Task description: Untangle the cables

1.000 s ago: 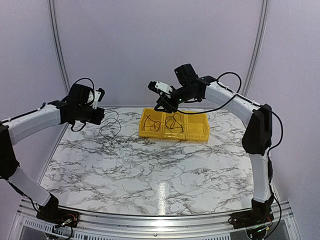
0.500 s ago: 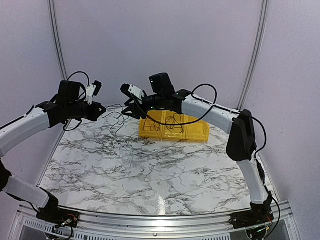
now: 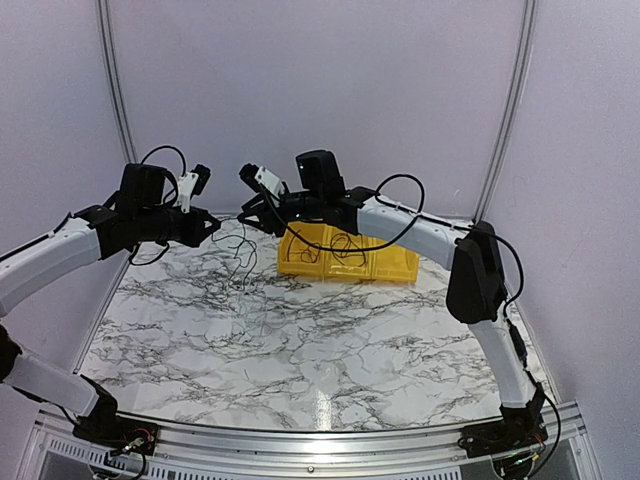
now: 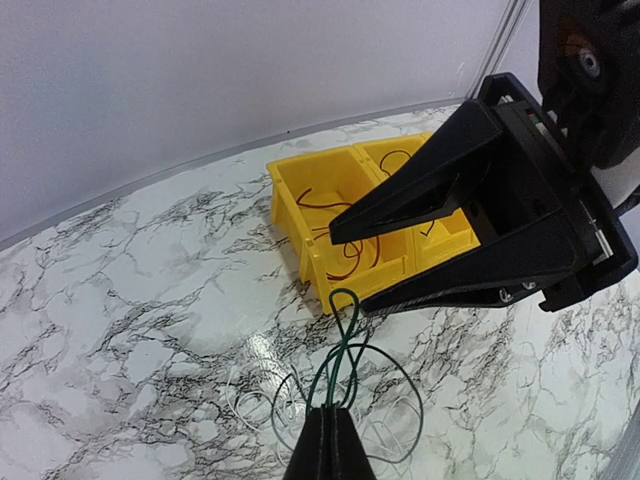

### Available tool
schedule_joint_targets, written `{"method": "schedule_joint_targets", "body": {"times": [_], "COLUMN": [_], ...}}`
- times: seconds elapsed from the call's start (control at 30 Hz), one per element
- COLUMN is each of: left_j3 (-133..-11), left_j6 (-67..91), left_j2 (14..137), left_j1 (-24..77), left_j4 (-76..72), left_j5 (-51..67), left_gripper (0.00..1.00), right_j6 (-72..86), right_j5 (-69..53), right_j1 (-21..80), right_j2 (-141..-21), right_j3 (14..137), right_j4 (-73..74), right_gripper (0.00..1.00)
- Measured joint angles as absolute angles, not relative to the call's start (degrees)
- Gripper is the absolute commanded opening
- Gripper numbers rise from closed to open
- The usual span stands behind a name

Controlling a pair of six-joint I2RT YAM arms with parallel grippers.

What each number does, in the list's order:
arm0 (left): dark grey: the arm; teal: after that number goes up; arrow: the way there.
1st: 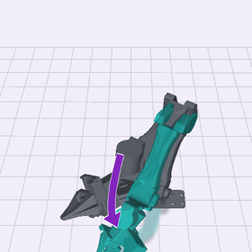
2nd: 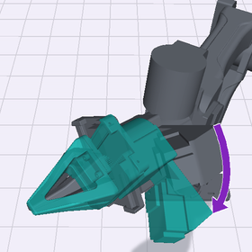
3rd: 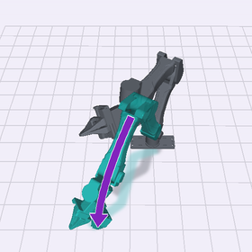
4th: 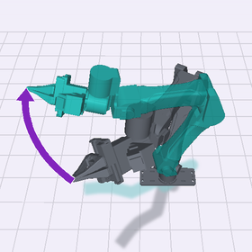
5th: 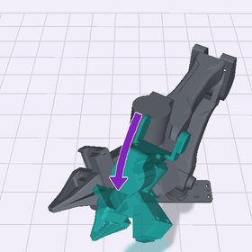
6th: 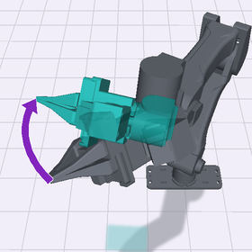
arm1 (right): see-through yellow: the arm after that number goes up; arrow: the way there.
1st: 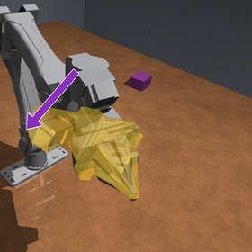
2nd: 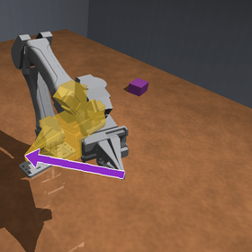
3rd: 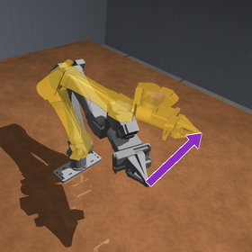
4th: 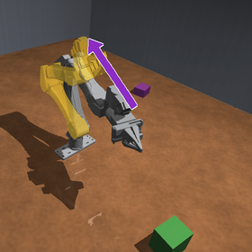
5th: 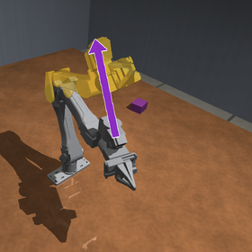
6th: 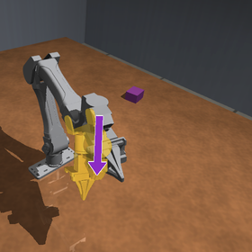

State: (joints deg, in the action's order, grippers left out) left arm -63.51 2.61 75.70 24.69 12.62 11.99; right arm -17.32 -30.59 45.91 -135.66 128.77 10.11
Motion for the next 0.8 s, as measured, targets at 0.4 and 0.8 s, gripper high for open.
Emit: {"method": "schedule_joint_targets", "body": {"times": [0.4, 0.8], "left_j3": [-63.7, -61.3], "left_j6": [3.9, 9.5], "left_j2": [75.7, 78.0], "left_j1": [24.7, 25.1], "left_j4": [11.8, -0.2], "left_j5": [11.4, 6.7], "left_gripper": [0.0, 0.22], "right_j6": [-21.6, -17.4], "right_j5": [-33.6, -33.6], "right_j1": [46.0, 46.1], "right_j2": [-135.9, -135.9], "right_j3": [128.7, 128.7], "right_j4": [12.1, 11.7], "right_gripper": [0.07, 0.0]}}
